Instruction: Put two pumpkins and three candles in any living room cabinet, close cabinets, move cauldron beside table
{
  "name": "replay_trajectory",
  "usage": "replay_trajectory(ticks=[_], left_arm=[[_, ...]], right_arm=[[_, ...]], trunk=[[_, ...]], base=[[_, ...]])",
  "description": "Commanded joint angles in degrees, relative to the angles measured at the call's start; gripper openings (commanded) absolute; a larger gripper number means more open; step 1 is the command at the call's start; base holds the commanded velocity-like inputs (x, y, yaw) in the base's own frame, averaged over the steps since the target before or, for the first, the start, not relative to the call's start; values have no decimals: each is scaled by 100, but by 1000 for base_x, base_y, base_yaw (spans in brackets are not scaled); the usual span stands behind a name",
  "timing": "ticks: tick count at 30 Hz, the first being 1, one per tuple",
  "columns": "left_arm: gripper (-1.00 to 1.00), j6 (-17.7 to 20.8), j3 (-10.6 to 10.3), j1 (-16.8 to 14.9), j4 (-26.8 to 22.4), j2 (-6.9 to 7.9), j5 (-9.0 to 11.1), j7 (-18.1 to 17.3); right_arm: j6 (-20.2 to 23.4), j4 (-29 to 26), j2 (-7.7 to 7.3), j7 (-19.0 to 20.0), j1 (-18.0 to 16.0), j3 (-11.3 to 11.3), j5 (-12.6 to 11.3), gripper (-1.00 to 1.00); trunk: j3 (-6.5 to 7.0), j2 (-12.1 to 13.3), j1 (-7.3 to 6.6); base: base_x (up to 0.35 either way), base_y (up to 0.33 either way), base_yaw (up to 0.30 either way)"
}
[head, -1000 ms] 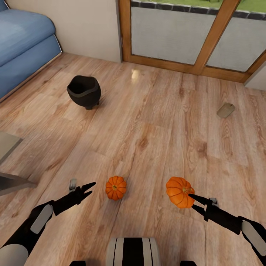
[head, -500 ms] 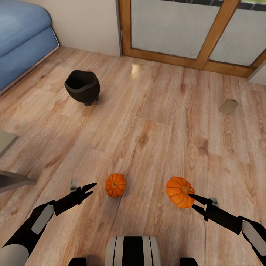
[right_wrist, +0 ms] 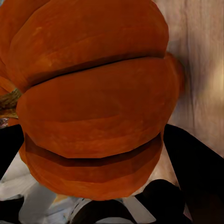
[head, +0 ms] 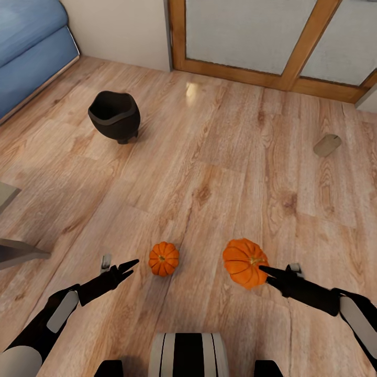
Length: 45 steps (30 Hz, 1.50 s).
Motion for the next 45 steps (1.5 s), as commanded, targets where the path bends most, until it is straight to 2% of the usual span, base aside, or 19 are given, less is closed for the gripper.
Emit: replay_trajectory(ticks=[1, 3, 5, 7, 10, 23, 45], left_arm=[[100, 38, -1, -1, 0, 5, 36, 0], [100, 37, 1, -1, 0, 9, 33, -10], [100, 37, 0, -1, 0, 9, 32, -54], [100, 28, -4, -1, 0, 0, 31, -89], [100, 23, -9, -1, 0, -3, 31, -108], [100, 20, -6, -1, 0, 22, 22, -261], [100, 19, -6, -1, 0, 26, 18, -282]], right_arm=[[190, -386, -1, -54, 9, -13, 61, -100], [412, -748, 1, -249, 15, -80, 33, -100], [508, -936, 4, -421, 17, -278, -6, -100], [540, -951, 10, -511, 18, -465, -25, -100], [540, -922, 0, -549, 19, -540, -37, -100], [540, -830, 0, -555, 19, -555, -106, -100], [540, -825, 3, -555, 19, -555, -106, -100]], trunk=[[-3, -1, -1], [-3, -1, -1], [-25, -2, 2], [-70, -5, 7], [-136, -9, 15], [-424, -26, 48], [-911, -56, 105]], base=[[0, 0, 0], [0, 0, 0], [0, 0, 0], [0, 0, 0], [0, 0, 0], [0, 0, 0], [0, 0, 0]])
